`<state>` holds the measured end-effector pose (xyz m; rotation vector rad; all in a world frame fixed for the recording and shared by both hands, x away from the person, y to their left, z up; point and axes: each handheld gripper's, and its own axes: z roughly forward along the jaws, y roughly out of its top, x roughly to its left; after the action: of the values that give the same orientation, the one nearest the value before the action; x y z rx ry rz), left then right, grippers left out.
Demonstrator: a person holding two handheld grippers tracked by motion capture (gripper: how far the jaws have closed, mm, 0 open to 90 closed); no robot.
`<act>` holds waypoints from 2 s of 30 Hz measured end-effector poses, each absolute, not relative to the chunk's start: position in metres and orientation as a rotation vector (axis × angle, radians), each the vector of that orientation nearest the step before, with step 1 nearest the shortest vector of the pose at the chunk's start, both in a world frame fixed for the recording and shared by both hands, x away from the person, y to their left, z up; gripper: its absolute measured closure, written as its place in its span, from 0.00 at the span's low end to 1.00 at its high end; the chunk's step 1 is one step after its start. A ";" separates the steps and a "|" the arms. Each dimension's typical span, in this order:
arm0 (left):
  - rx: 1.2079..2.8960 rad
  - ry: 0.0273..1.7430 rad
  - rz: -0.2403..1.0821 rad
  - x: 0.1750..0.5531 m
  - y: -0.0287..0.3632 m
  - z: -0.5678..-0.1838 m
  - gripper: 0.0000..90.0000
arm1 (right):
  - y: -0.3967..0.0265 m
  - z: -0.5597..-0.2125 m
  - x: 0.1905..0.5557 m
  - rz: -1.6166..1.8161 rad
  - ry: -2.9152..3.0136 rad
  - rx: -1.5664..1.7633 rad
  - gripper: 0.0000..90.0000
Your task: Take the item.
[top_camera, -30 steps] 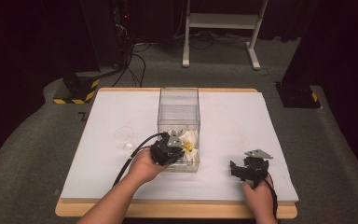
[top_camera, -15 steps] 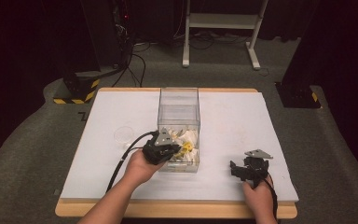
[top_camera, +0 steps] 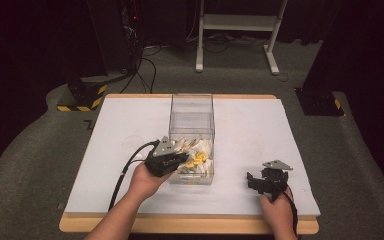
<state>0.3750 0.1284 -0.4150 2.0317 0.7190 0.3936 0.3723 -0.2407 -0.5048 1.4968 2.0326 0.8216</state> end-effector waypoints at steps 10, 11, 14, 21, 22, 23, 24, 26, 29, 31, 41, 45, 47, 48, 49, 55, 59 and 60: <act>1.933 0.737 0.415 0.371 0.142 -0.411 0.97 | -0.241 -0.505 0.372 0.822 2.033 1.497 0.13; 1.922 0.737 0.421 0.370 0.144 -0.410 0.97 | -0.241 -0.505 0.372 0.822 2.032 1.497 0.13; 1.898 0.743 0.429 0.369 0.147 -0.408 0.97 | -0.241 -0.505 0.372 0.821 2.033 1.497 0.13; 1.842 0.746 0.449 0.367 0.155 -0.404 0.97 | -0.241 -0.505 0.372 0.821 2.032 1.497 0.13; 1.830 0.748 0.451 0.366 0.157 -0.403 0.97 | -0.241 -0.505 0.372 0.821 2.032 1.496 0.13; 1.830 0.748 0.451 0.366 0.157 -0.403 0.97 | -0.241 -0.505 0.372 0.821 2.033 1.495 0.13; 1.828 0.747 0.456 0.366 0.158 -0.403 0.97 | -0.241 -0.505 0.372 0.822 2.032 1.497 0.13; 1.813 0.752 0.454 0.365 0.160 -0.402 0.97 | -0.241 -0.505 0.372 0.822 2.033 1.496 0.13; 1.801 0.754 0.460 0.365 0.163 -0.401 0.97 | -0.241 -0.505 0.372 0.821 2.033 1.496 0.13; 1.795 0.756 0.461 0.364 0.165 -0.401 0.97 | -0.241 -0.505 0.372 0.821 2.033 1.496 0.13; 1.777 0.764 0.470 0.363 0.173 -0.400 0.97 | -0.241 -0.505 0.372 0.821 2.033 1.496 0.13; 1.772 0.770 0.475 0.363 0.177 -0.399 0.97 | -0.241 -0.505 0.372 0.821 2.033 1.495 0.13; 1.771 0.777 0.485 0.363 0.180 -0.399 0.97 | -0.241 -0.505 0.372 0.821 2.033 1.496 0.13; 1.772 0.779 0.487 0.363 0.181 -0.399 0.97 | -0.241 -0.505 0.372 0.821 2.033 1.496 0.13; 1.772 0.779 0.487 0.363 0.181 -0.399 0.97 | -0.241 -0.505 0.372 0.821 2.033 1.496 0.13; 1.763 0.794 0.501 0.362 0.190 -0.401 0.97 | -0.241 -0.505 0.372 0.821 2.033 1.495 0.13; 1.757 0.807 0.509 0.362 0.195 -0.402 0.97 | -0.241 -0.505 0.372 0.821 2.033 1.496 0.13; 1.753 0.811 0.514 0.361 0.198 -0.402 0.97 | -0.241 -0.505 0.372 0.821 2.033 1.496 0.13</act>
<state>0.3615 0.1980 -0.4023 1.7534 0.8114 0.5142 0.3723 -0.2407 -0.5049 1.4963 2.0326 0.8213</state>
